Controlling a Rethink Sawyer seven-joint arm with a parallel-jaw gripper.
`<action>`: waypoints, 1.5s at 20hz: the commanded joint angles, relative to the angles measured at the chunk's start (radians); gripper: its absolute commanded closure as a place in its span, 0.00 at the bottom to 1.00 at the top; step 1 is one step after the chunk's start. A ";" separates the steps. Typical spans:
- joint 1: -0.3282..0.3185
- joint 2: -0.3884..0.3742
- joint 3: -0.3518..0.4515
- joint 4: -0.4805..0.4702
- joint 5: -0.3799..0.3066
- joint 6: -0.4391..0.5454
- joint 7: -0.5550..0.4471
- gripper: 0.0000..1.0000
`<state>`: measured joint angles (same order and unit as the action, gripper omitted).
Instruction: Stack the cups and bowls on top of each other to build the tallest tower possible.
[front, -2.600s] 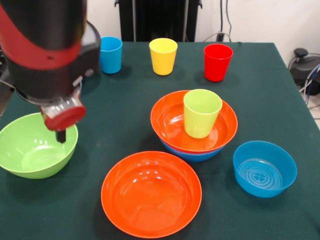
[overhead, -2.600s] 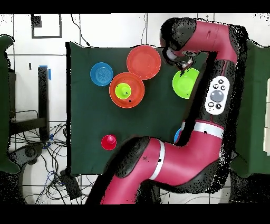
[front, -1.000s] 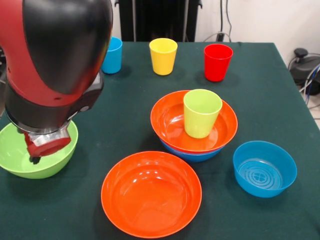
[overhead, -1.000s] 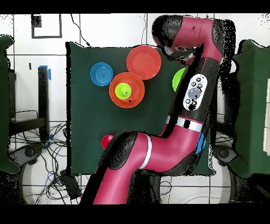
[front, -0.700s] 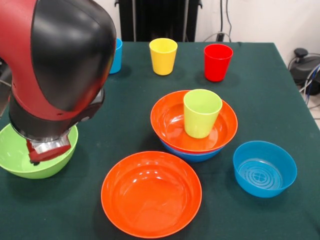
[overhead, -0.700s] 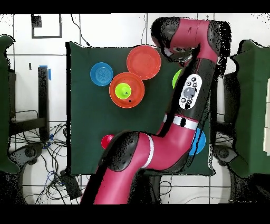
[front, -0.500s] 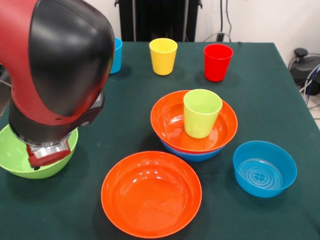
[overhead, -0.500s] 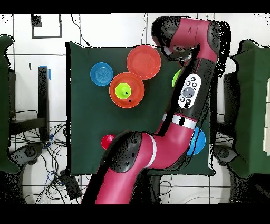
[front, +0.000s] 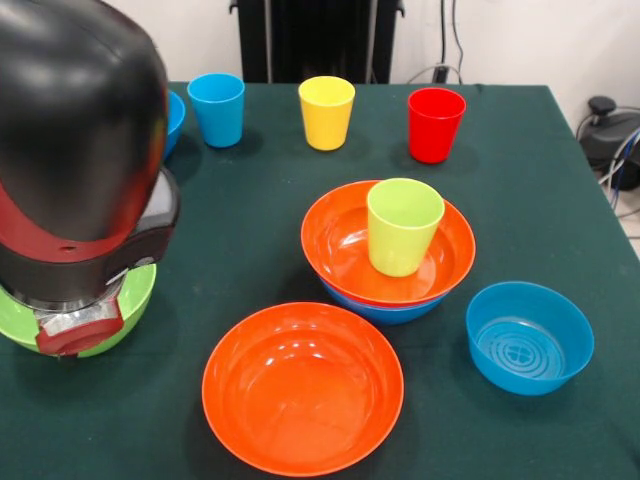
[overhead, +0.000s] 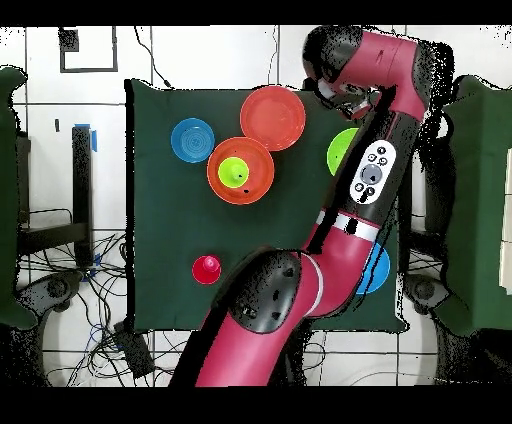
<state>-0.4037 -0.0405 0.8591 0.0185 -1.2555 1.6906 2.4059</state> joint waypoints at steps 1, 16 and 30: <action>-0.024 -0.013 0.201 0.118 -0.117 -0.006 -0.067 0.00; -0.046 0.024 0.262 0.140 -0.168 -0.064 -0.048 0.00; -0.065 0.040 0.292 0.159 -0.220 -0.059 -0.073 0.00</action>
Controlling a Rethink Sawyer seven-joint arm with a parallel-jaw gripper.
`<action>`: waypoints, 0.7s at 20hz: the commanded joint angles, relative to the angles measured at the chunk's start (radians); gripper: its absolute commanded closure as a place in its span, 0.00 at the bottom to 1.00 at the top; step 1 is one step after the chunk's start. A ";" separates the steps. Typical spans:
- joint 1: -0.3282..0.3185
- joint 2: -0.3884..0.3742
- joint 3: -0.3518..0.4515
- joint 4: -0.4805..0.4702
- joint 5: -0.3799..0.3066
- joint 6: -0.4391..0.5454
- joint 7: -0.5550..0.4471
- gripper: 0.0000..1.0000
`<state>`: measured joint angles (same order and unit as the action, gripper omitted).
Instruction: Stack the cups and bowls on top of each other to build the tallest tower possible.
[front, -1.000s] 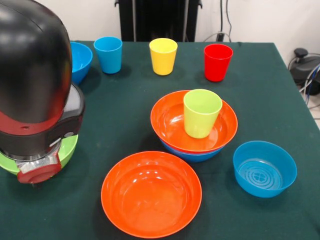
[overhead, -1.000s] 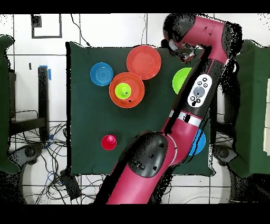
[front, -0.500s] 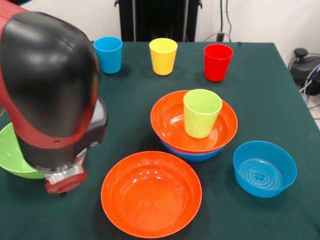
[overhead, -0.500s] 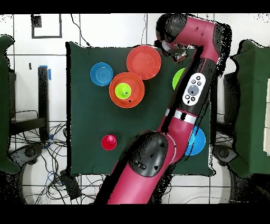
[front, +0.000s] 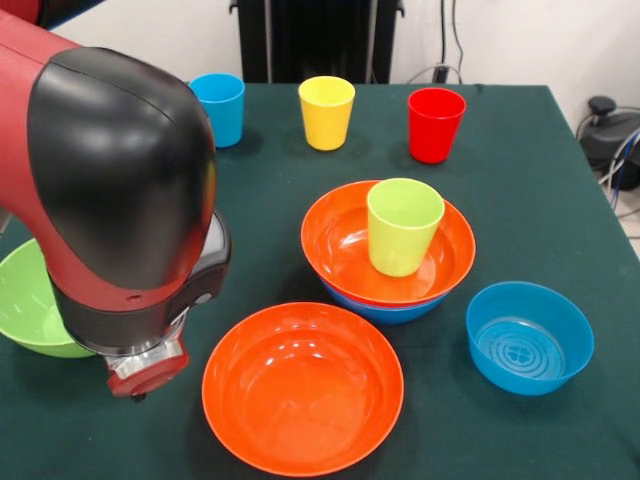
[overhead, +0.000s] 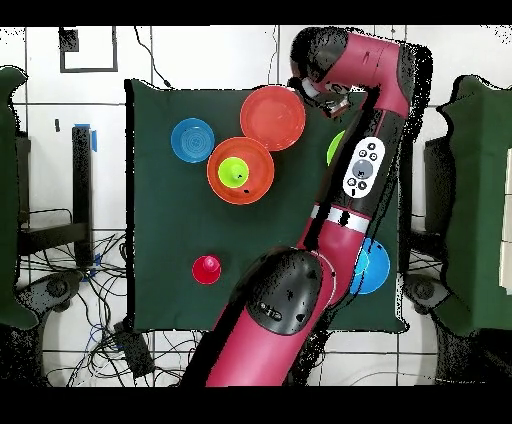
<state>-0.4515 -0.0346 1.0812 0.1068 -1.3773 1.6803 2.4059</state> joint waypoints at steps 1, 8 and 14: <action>-0.015 0.033 0.071 0.071 -0.111 -0.042 -0.081 0.00; -0.019 0.030 0.105 0.069 -0.166 -0.020 -0.102 0.00; -0.024 0.028 0.128 0.076 -0.195 -0.002 -0.153 1.00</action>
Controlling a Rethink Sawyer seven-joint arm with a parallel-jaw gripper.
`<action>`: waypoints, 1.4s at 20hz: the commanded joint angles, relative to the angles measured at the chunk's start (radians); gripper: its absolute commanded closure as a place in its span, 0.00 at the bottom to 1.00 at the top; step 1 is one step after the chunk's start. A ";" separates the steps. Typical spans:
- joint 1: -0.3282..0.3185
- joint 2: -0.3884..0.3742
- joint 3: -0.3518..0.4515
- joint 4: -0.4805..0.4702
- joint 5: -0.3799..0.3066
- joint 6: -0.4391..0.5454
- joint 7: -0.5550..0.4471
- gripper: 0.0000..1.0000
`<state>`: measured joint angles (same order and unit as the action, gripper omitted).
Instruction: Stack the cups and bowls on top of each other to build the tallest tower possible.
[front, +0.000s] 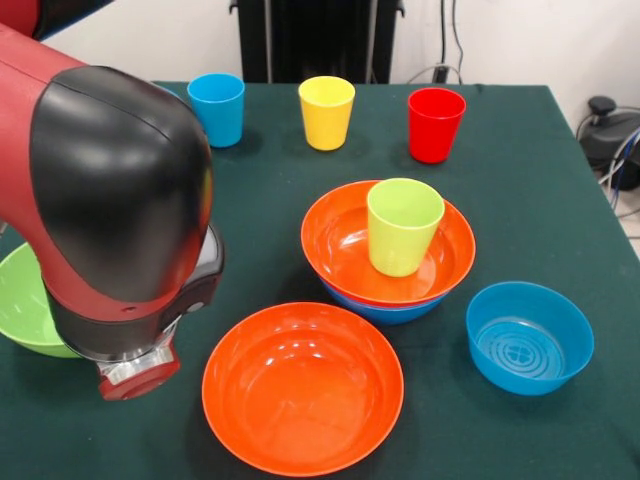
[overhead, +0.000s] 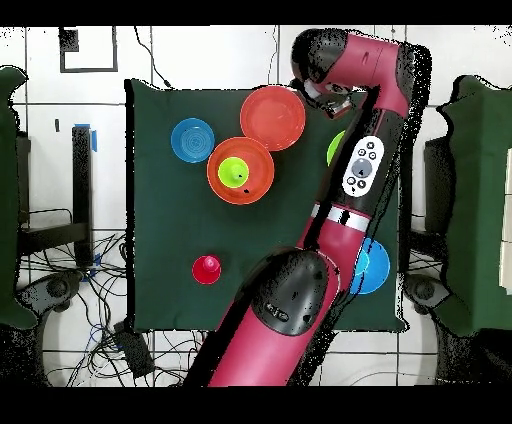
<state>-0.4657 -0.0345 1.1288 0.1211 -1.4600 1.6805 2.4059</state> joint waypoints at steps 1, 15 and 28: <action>-0.009 0.027 0.081 0.064 -0.118 -0.007 -0.165 1.00; -0.009 0.020 0.110 0.071 -0.159 0.012 -0.139 1.00; -0.015 0.006 0.079 0.100 -0.127 -0.024 -0.172 0.00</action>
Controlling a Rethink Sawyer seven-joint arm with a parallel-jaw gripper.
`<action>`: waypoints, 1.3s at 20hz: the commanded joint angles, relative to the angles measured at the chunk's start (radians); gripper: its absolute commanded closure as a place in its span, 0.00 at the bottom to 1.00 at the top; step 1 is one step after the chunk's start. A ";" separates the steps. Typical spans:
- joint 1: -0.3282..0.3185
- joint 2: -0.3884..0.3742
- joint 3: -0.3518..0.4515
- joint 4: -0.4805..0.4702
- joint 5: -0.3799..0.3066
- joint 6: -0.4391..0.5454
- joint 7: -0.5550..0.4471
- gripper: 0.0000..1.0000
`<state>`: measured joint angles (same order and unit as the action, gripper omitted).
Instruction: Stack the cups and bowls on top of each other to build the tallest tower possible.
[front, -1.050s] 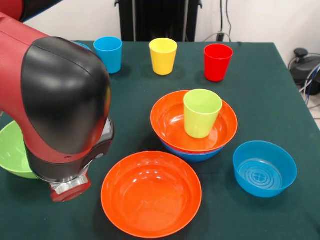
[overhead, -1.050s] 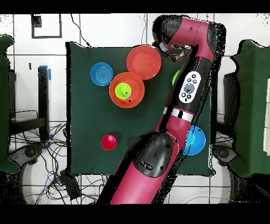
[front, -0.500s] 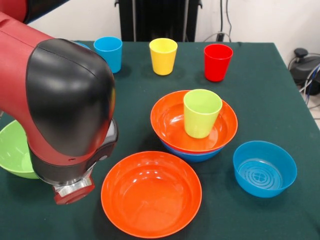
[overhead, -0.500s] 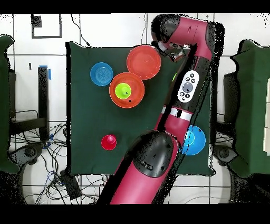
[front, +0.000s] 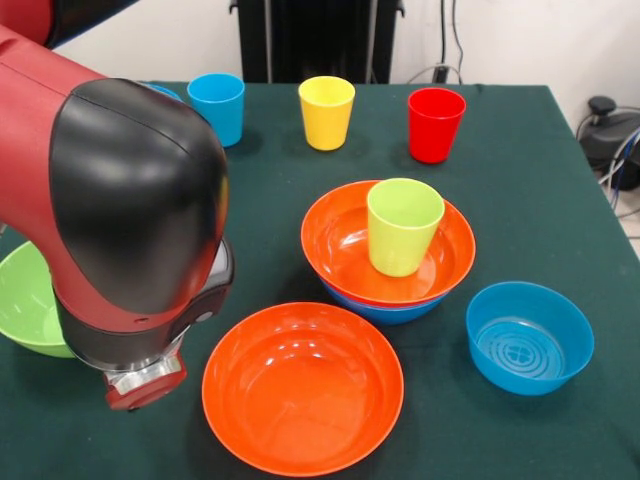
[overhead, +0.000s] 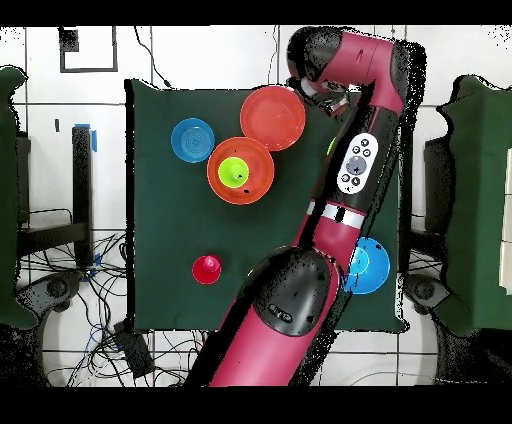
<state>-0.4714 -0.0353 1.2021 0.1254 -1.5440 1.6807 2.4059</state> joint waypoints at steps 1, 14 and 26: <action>-0.010 0.001 0.006 0.096 -0.042 -0.013 -0.171 0.00; -0.040 -0.084 -0.068 0.162 0.032 0.061 -0.198 0.00; -0.049 -0.041 -0.131 0.208 0.111 0.038 -0.163 0.00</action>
<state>-0.5153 -0.1033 1.1477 0.2316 -1.4322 1.6803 2.4059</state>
